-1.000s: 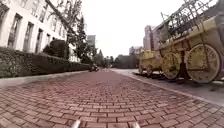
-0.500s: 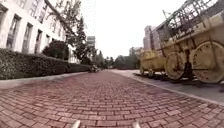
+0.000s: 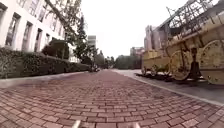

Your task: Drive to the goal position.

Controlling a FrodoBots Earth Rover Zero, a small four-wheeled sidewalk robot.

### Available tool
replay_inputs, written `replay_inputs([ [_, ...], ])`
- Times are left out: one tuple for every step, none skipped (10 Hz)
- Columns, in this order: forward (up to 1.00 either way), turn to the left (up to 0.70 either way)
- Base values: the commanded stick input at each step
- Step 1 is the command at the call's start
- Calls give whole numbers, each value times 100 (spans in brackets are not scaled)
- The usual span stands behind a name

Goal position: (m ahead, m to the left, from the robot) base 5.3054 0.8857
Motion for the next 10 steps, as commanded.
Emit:
replay_inputs([
  [70,0],
  [70,0],
  [70,0],
  [70,0],
  [70,0],
  [70,0],
  [70,0],
  [70,0],
  [70,0],
  [70,0],
])
